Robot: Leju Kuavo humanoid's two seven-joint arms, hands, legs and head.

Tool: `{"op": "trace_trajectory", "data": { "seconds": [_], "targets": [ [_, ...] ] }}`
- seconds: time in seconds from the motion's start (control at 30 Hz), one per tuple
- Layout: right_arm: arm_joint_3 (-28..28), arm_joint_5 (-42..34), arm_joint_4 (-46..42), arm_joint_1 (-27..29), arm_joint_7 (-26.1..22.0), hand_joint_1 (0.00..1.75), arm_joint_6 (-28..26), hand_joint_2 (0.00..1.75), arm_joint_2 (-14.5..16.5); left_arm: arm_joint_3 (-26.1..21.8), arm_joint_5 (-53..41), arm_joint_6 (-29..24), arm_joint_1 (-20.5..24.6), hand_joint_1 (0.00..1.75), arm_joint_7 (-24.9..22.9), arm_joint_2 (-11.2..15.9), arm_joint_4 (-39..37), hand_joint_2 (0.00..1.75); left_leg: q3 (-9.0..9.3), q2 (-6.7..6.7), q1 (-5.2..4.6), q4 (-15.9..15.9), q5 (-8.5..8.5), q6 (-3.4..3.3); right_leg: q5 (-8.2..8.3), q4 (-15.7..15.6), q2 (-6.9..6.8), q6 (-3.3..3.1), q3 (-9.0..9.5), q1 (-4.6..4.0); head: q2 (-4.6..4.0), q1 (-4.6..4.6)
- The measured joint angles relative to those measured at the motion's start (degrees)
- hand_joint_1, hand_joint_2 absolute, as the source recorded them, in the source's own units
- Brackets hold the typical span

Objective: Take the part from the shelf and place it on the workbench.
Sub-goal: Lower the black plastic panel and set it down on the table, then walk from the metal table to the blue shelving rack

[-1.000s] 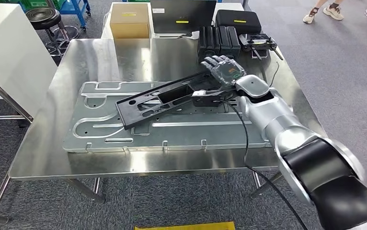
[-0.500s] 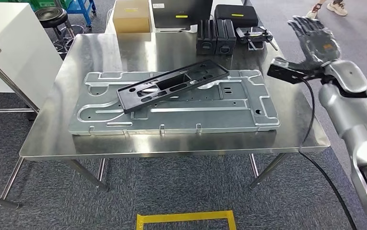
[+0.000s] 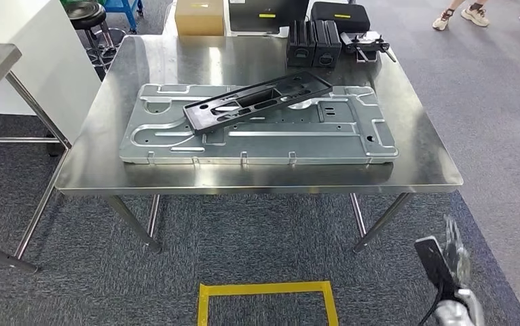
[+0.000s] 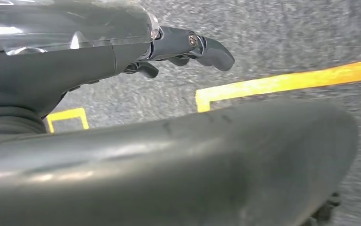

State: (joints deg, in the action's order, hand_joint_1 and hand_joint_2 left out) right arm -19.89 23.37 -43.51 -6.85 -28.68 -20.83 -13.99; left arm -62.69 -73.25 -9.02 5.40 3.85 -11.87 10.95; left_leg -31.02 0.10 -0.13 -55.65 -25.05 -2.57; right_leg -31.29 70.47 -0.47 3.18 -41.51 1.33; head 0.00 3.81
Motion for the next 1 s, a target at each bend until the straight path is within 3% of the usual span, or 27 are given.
{"op": "trace_trajectory", "data": {
  "seconds": [0.03, 0.07, 0.1, 0.13, 0.2, 0.23, 0.27, 0.33, 0.37, 0.4, 0.47, 0.5, 0.53, 0.57, 0.63, 0.7, 0.77, 0.83, 0.87, 0.9, 0.97, 1.0],
  "targets": [
    [-2.47, -2.52, 4.53, 0.3, 0.4, 0.0, 1.35, 0.0, 2.04, 0.1, -0.32, 0.04, -0.03, 0.0, -0.13, 0.01, 0.0, 0.0, -1.0, 0.02, -0.08, -0.15, 0.66, 0.08, -0.19, 2.57, 0.03, 0.02, 0.07, 0.02, 0.0, 0.0],
    [-4.8, -4.51, 8.48, 0.63, 1.02, 0.0, 2.65, 0.0, 3.96, 0.22, -0.62, 0.08, -0.06, 0.0, -0.25, 0.03, 0.01, 0.0, -1.99, 0.01, -0.12, -0.36, 1.25, 0.23, 0.8, 3.27, 0.04, -0.03, 0.99, 0.05, 0.0, 0.0],
    [-6.65, -5.5, 11.47, 0.9, 1.34, 0.0, 3.33, 0.0, 5.44, 0.34, -0.78, 0.1, -0.07, 0.0, -0.32, 0.04, 0.01, 0.0, -2.97, 0.02, -0.14, -0.63, 1.77, 0.45, 2.25, 1.65, 0.03, -0.13, 3.03, 0.08, 0.0, 0.0],
    [-8.15, -5.95, 13.85, 1.01, 1.43, 0.0, 3.56, 0.0, 6.6, 0.44, -0.89, 0.1, -0.04, 0.0, -0.36, 0.05, 0.02, 0.0, -3.83, 0.09, -0.17, -0.95, 2.26, 0.75, 3.1, -1.83, 0.03, -0.25, 6.09, 0.12, 0.0, 0.0],
    [-10.47, -6.14, 17.63, 0.78, 1.75, 0.0, 3.92, 0.0, 8.1, 0.63, -1.0, 0.1, 0.09, 0.0, -0.38, 0.09, 0.02, 0.0, -4.99, 0.41, -0.33, -1.43, 3.11, 1.44, 2.31, -10.2, 0.22, -0.79, 12.21, -0.12, 0.0, 0.03],
    [-11.41, -6.17, 19.03, 0.63, 1.92, 0.0, 4.07, 0.0, 8.57, 0.72, -1.0, 0.1, 0.16, 0.0, -0.38, 0.12, 0.02, 0.0, -5.19, 0.59, -0.36, -1.5, 3.55, 1.78, 1.57, -12.88, 0.38, -1.19, 13.9, -0.32, 0.0, 0.04],
    [-12.24, -6.17, 20.26, 0.54, 2.13, 0.0, 4.22, 0.0, 8.9, 0.78, -1.0, 0.11, 0.2, 0.0, -0.38, 0.14, 0.02, 0.0, -5.32, 0.7, -0.35, -1.44, 4.06, 2.1, 1.3, -14.03, 0.53, -1.64, 14.36, -0.58, 0.0, 0.06],
    [-13.64, -6.54, 22.39, 0.41, 2.85, 0.0, 4.63, 0.0, 9.5, 0.81, -1.05, 0.11, 0.16, 0.0, -0.39, 0.19, 0.02, 0.0, -5.78, 0.61, -0.22, -1.59, 4.43, 2.79, 2.3, -14.14, 0.48, -2.64, 13.43, -0.59, 0.0, 0.07],
    [-14.37, -7.84, 23.31, 0.3, 4.77, 0.0, 5.36, 0.0, 9.86, 0.86, -1.22, 0.11, 0.09, 0.0, -0.4, 0.22, 0.02, 0.0, -6.33, 0.52, -0.15, -2.58, 3.14, 3.13, 2.94, -14.12, 0.39, -3.17, 12.77, -0.56, 0.0, 0.07],
    [-15.37, -10.02, 24.22, 0.22, 8.0, 0.0, 6.18, 0.0, 10.42, 0.96, -1.49, 0.11, 0.0, 0.0, -0.38, 0.28, 0.02, 0.0, -7.08, 0.43, -0.08, -4.6, 0.74, 3.46, 3.63, -14.18, 0.29, -3.65, 12.03, -0.52, 0.0, 0.07],
    [-18.72, -15.02, 26.08, 0.24, 18.07, 0.0, 6.64, 0.0, 12.17, 1.31, -2.08, 0.13, -0.01, 0.0, -0.07, 0.4, 0.02, 0.0, -8.77, 0.38, 0.06, -11.52, -5.61, 3.94, 4.94, -14.1, 0.13, -4.26, 10.45, -0.76, 0.0, 0.08],
    [-20.59, -16.04, 26.98, 0.44, 22.96, 0.0, 5.64, 0.0, 13.21, 1.5, -2.21, 0.09, 0.11, 0.0, 0.22, 0.49, 0.02, 0.0, -9.22, 0.38, 0.1, -15.12, -7.67, 4.08, 5.58, -14.02, -0.03, -4.4, 9.58, -0.94, 0.0, 0.08],
    [-22.11, -15.85, 27.82, 0.75, 26.98, 0.0, 4.43, 0.0, 14.3, 1.63, -2.12, -0.07, 0.29, 0.0, 0.52, 0.56, 0.03, 0.0, -9.0, 0.38, 0.13, -17.54, -8.35, 4.11, 6.2, -13.9, -0.19, -4.51, 8.66, -1.14, 0.0, 0.08],
    [-22.99, -14.72, 28.53, 1.13, 29.64, 0.0, 3.49, 0.0, 15.29, 1.7, -1.91, -0.34, 0.51, 0.0, 0.73, 0.65, 0.03, 0.0, -7.83, 0.38, 0.12, -18.09, -7.71, 4.0, 6.82, -13.74, -0.31, -4.62, 7.71, -1.37, 0.0, 0.08],
    [-23.26, -11.07, 29.59, 1.69, 32.22, 0.0, 2.98, 0.0, 17.08, 1.74, -1.44, -1.0, 0.94, 0.0, 0.66, 0.89, 0.04, 0.0, -2.61, 0.32, -0.2, -13.13, -4.74, 3.06, 8.01, -13.49, -0.17, -4.81, 6.01, -1.82, 0.0, 0.08],
    [-21.47, -4.07, 30.31, 1.65, 33.32, 0.0, 3.19, 0.87, 18.52, 1.86, -1.87, -1.22, 1.4, 0.0, -0.4, 1.42, 0.16, 0.0, 3.85, 0.37, -0.85, -3.94, -4.43, 1.56, 9.18, -13.4, 0.16, -4.75, 5.04, -2.02, 0.0, 0.06],
    [-17.34, 5.21, 30.82, 1.35, 34.43, 0.0, 3.37, 1.75, 19.33, 2.34, -3.24, -1.0, 1.72, 0.0, -2.1, 1.82, 0.28, 0.0, 6.81, 0.43, -1.35, 1.38, -5.2, 0.89, 10.4, -13.7, 0.25, -4.27, 4.77, -1.67, 0.0, 0.06],
    [-12.23, 13.16, 31.04, 0.94, 35.36, 0.0, 3.41, 1.75, 19.55, 3.07, -4.77, -0.9, 1.73, 0.0, -3.65, 1.85, 0.28, 0.0, 6.53, 0.51, -1.29, 2.42, -3.93, 0.8, 11.32, -14.15, 0.31, -3.66, 4.59, -1.41, 0.0, 0.07],
    [-9.75, 16.38, 31.09, 0.66, 35.73, 0.0, 3.36, 1.75, 19.67, 3.48, -5.46, -1.1, 1.71, 0.0, -4.33, 1.85, 0.27, 0.0, 6.09, 0.6, -1.13, 2.78, -3.15, 0.54, 10.53, -13.72, 0.36, -3.35, 4.24, -1.39, 0.0, 0.07],
    [-7.27, 18.94, 31.13, 0.36, 35.96, 0.0, 3.39, 1.75, 19.82, 3.91, -6.07, -1.44, 1.7, 0.0, -4.95, 1.85, 0.27, 0.0, 5.45, 0.7, -0.89, 3.03, -2.26, 0.37, 8.46, -12.2, 0.42, -3.02, 3.64, -1.35, 0.0, 0.07],
    [-2.85, 22.15, 31.17, -0.28, 36.15, 0.0, 3.47, 1.75, 20.3, 4.74, -6.89, -2.03, 1.75, 0.0, -5.85, 1.78, 0.26, 0.0, 3.77, 0.79, -0.59, 2.99, -0.77, 0.23, 2.12, -5.7, 0.46, -2.29, 1.84, -0.88, 0.0, 0.06],
    [-1.03, 22.89, 31.18, -0.53, 36.16, 0.0, 3.5, 1.75, 20.58, 5.1, -7.09, -2.15, 1.78, 0.0, -6.12, 1.73, 0.26, 0.0, 2.8, 0.81, -0.46, 2.74, -0.1, 0.4, -0.22, -1.69, 0.46, -1.91, 1.05, -0.55, 0.0, 0.06]
  ]
}}
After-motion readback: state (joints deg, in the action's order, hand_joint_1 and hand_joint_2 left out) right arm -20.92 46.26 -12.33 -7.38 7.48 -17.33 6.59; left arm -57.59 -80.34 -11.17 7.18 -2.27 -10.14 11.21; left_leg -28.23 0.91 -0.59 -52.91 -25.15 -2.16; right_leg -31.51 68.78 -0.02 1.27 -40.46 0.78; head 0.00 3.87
